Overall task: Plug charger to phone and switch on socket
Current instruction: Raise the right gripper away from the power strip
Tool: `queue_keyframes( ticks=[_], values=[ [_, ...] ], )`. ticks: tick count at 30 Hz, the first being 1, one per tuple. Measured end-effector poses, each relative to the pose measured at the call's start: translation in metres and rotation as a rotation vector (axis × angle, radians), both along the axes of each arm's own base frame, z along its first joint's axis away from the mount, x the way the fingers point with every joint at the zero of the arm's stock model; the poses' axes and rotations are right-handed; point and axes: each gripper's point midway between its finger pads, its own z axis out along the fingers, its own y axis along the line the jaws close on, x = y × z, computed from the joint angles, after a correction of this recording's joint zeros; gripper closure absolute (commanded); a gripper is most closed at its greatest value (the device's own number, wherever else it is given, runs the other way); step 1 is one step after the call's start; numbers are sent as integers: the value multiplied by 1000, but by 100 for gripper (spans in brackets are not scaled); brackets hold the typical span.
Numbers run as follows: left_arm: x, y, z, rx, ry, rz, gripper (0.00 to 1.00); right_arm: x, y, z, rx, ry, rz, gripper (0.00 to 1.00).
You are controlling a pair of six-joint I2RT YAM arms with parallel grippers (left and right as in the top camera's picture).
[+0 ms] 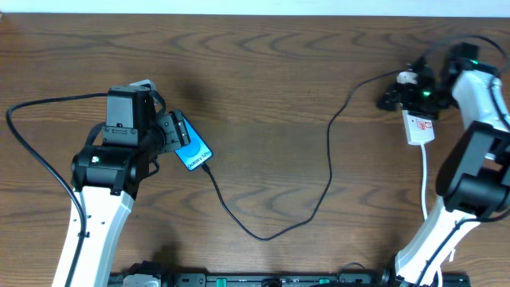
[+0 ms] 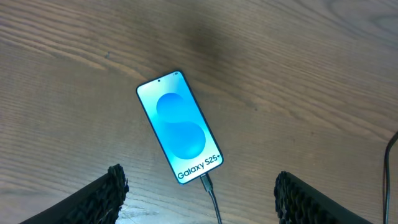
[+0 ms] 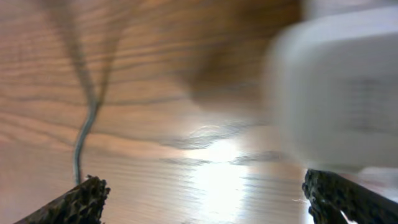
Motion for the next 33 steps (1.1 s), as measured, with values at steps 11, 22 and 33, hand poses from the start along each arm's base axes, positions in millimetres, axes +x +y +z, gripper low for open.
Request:
queue_keyframes(
  ticks=[11,22,33],
  values=[
    [0,0,0,0,1,0,22,15,-9,44,-108,22,-19,1],
    [0,0,0,0,1,0,22,1,-41,66,-285,116,-144,1],
    [0,0,0,0,1,0,22,-6,-62,91,-393,108,-295,1]
  ],
)
